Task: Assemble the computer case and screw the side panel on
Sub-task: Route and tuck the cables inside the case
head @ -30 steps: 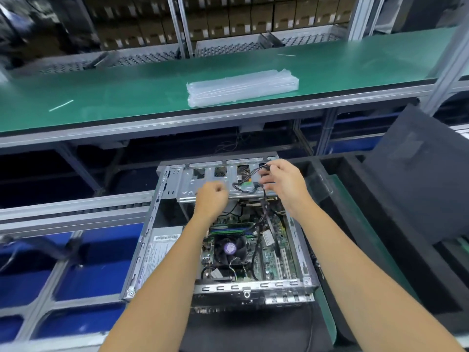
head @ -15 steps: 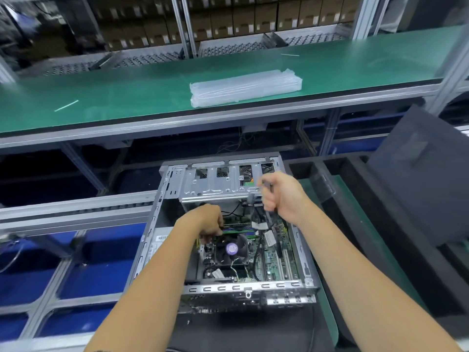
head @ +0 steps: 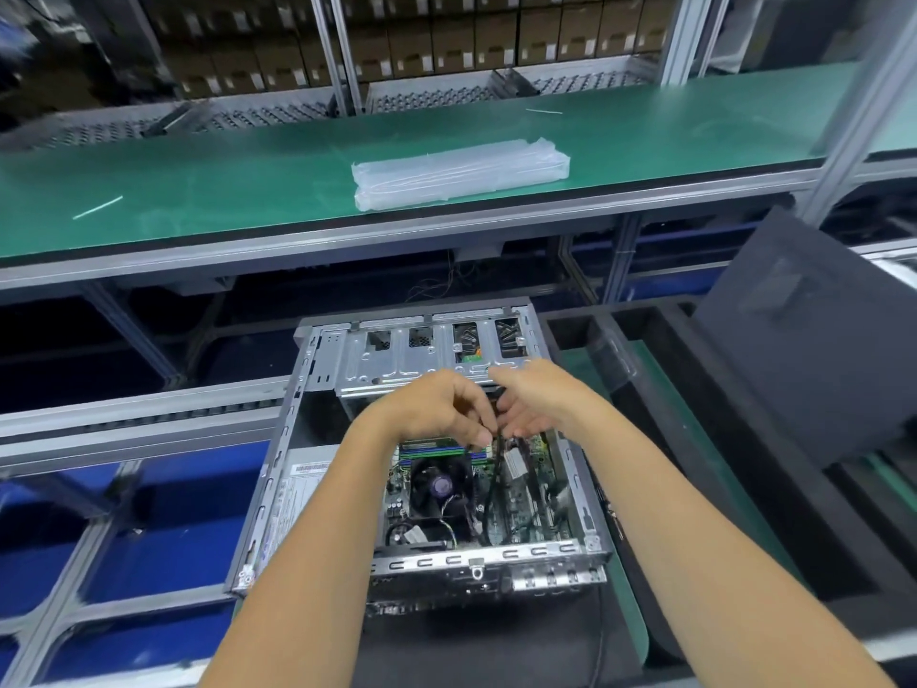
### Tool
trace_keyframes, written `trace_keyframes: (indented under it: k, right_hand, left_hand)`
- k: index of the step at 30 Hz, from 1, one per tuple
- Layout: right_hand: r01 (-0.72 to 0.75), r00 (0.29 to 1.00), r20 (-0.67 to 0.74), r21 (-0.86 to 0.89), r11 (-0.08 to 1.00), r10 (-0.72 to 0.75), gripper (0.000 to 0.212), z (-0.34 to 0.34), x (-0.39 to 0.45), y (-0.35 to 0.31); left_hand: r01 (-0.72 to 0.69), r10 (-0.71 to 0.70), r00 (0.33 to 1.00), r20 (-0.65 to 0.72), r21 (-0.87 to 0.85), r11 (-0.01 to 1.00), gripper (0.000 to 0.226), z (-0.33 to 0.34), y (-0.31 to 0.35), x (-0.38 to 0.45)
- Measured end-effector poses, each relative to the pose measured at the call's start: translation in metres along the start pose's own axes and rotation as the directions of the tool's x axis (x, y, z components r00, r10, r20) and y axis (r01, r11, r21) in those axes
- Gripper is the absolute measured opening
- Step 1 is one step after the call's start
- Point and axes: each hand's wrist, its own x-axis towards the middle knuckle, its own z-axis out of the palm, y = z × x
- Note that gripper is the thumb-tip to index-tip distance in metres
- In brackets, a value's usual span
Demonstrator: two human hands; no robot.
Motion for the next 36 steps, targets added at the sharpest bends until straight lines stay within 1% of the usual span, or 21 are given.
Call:
trace_keyframes:
  k: [2, 3, 4, 6, 8, 10, 12, 15, 16, 17, 18, 20, 22, 23, 24, 26, 28, 30, 31, 33, 36]
  right_hand:
    - [0.079, 0.992, -0.113, 0.161, 0.984, -0.061, 0.027, 0.004, 0.004, 0.008]
    - [0.118, 0.986, -0.146, 0.231, 0.966, -0.085, 0.021, 0.005, 0.005, 0.013]
    - [0.139, 0.982, -0.164, 0.29, 0.947, -0.094, 0.018, 0.005, 0.005, 0.017]
    - [0.156, 0.977, -0.198, 0.396, 0.905, -0.082, 0.021, 0.0, 0.005, 0.023]
    - [0.183, 0.973, -0.208, 0.426, 0.886, -0.101, 0.014, -0.007, 0.004, 0.026]
    - [0.212, 0.972, -0.183, 0.388, 0.897, -0.15, 0.002, -0.013, 0.003, 0.027]
    - [0.238, 0.967, -0.17, 0.337, 0.911, -0.19, 0.013, -0.019, 0.004, 0.029]
    - [0.28, 0.954, -0.192, 0.302, 0.911, -0.229, 0.028, -0.022, 0.003, 0.031]
    - [0.293, 0.947, -0.215, 0.286, 0.912, -0.237, 0.03, -0.022, 0.004, 0.032]
    - [0.305, 0.938, -0.24, 0.234, 0.923, -0.249, 0.029, -0.022, 0.004, 0.032]
    - [0.312, 0.927, -0.263, 0.15, 0.938, -0.266, 0.028, -0.022, 0.005, 0.032]
    - [0.313, 0.9, -0.296, -0.076, 0.947, -0.321, 0.026, -0.022, 0.008, 0.032]
    - [0.303, 0.882, -0.27, -0.306, 0.903, -0.387, 0.021, -0.026, 0.011, 0.03]
    - [0.298, 0.881, -0.245, -0.377, 0.877, -0.405, 0.019, -0.027, 0.012, 0.03]
    - [0.3, 0.881, -0.224, -0.419, 0.857, -0.417, 0.017, -0.028, 0.013, 0.029]
    - [0.313, 0.87, -0.217, -0.449, 0.837, -0.442, 0.017, -0.029, 0.016, 0.031]
    - [0.321, 0.858, -0.235, -0.449, 0.834, -0.457, 0.018, -0.029, 0.019, 0.034]
    - [0.317, 0.852, -0.245, -0.464, 0.827, -0.464, 0.019, -0.032, 0.022, 0.036]
    - [0.316, 0.85, -0.246, -0.468, 0.825, -0.465, 0.019, -0.033, 0.024, 0.036]
    - [0.322, 0.848, -0.24, -0.476, 0.818, -0.473, 0.018, -0.034, 0.028, 0.035]
    - [0.354, 0.846, -0.204, -0.477, 0.805, -0.493, 0.014, -0.031, 0.028, 0.034]
  left_hand:
    - [-0.05, 0.05, 0.999, -0.002, -0.06, 0.997, 0.018, 0.006, 0.001, 0.006]
    - [-0.069, 0.069, 0.998, 0.002, -0.104, 0.992, 0.024, 0.01, -0.001, 0.009]
    - [-0.078, 0.08, 0.997, 0.005, -0.156, 0.985, 0.031, 0.014, -0.002, 0.012]
    - [-0.075, 0.075, 0.997, -0.008, -0.24, 0.968, 0.042, 0.02, -0.007, 0.015]
    - [-0.075, 0.06, 0.997, -0.054, -0.366, 0.928, 0.039, 0.025, -0.013, 0.019]
    - [-0.082, 0.009, 0.989, -0.145, -0.503, 0.86, 0.026, 0.03, -0.015, 0.024]
    - [-0.077, -0.051, 0.973, -0.227, -0.521, 0.85, 0.024, 0.035, -0.013, 0.033]
    - [-0.078, -0.098, 0.953, -0.286, -0.543, 0.836, 0.028, 0.044, -0.007, 0.044]
    - [-0.084, -0.117, 0.945, -0.305, -0.572, 0.816, 0.029, 0.046, -0.007, 0.047]
    - [-0.09, -0.137, 0.937, -0.321, -0.601, 0.794, 0.03, 0.047, -0.006, 0.049]
    - [-0.094, -0.151, 0.931, -0.333, -0.617, 0.781, 0.031, 0.049, -0.005, 0.051]
    - [-0.104, -0.148, 0.927, -0.345, -0.615, 0.782, 0.029, 0.052, -0.006, 0.053]
    - [-0.123, -0.139, 0.92, -0.365, -0.608, 0.785, 0.024, 0.053, -0.009, 0.053]
    - [-0.127, -0.143, 0.915, -0.378, -0.604, 0.787, 0.022, 0.053, -0.01, 0.052]
    - [-0.126, -0.143, 0.909, -0.391, -0.586, 0.8, 0.021, 0.053, -0.011, 0.052]
    - [-0.129, -0.109, 0.897, -0.428, -0.489, 0.863, 0.023, 0.055, -0.012, 0.052]
    - [-0.161, -0.038, 0.882, -0.469, -0.377, 0.912, 0.027, 0.059, -0.011, 0.054]
    - [-0.202, 0.03, 0.874, -0.484, -0.308, 0.93, 0.035, 0.061, -0.009, 0.055]
    - [-0.218, 0.075, 0.861, -0.503, -0.233, 0.948, 0.039, 0.061, -0.01, 0.055]
    - [-0.209, 0.175, 0.815, -0.552, 0.002, 0.978, 0.038, 0.062, -0.012, 0.056]
    - [-0.151, 0.313, 0.708, -0.632, 0.298, 0.943, 0.023, 0.063, -0.013, 0.061]
